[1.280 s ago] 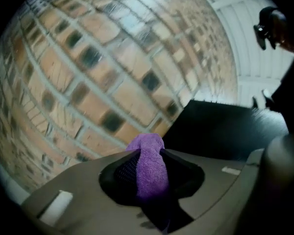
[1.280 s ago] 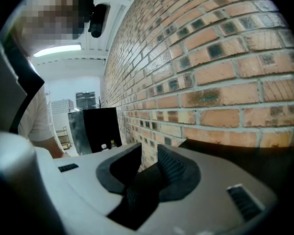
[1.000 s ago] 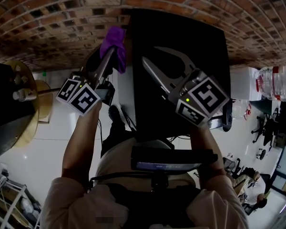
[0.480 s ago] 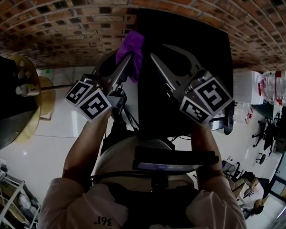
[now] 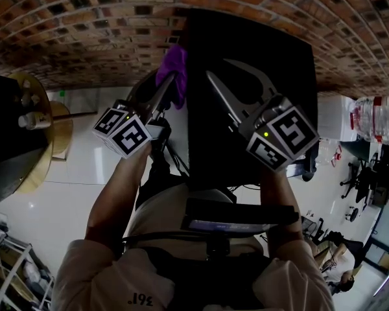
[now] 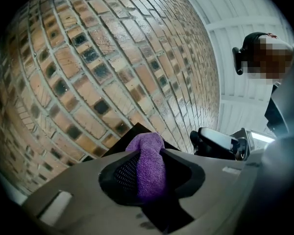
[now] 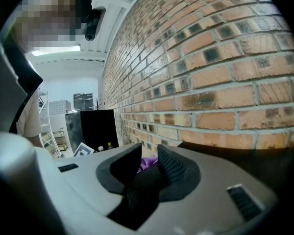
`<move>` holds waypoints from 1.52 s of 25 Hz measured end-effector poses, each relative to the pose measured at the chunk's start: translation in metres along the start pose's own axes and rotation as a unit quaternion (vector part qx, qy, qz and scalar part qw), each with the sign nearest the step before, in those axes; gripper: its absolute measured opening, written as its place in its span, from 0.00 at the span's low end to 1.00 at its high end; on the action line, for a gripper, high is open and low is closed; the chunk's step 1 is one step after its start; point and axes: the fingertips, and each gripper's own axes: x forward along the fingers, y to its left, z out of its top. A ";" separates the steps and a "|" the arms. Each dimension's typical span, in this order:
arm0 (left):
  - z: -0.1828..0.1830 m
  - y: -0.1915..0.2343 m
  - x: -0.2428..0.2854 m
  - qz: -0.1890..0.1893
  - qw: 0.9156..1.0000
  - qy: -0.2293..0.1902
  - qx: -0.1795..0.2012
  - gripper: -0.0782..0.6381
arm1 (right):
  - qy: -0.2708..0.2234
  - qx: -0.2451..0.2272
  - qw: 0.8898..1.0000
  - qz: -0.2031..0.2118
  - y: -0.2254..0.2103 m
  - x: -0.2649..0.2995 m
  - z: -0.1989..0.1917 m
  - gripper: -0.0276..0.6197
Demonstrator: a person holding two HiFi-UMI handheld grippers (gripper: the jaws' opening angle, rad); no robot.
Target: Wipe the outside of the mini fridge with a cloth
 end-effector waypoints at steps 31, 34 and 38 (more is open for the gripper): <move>-0.124 0.128 -0.014 0.093 0.993 0.075 -0.006 0.26 | 0.004 0.000 1.000 0.001 0.002 0.001 0.001 0.19; -0.140 0.143 -0.017 0.106 0.990 0.090 -0.003 0.26 | 0.005 0.001 1.000 0.002 0.002 0.001 0.001 0.19; -0.162 0.158 -0.020 0.122 0.987 0.108 -0.019 0.25 | 0.006 0.002 1.000 0.002 0.002 0.001 0.001 0.19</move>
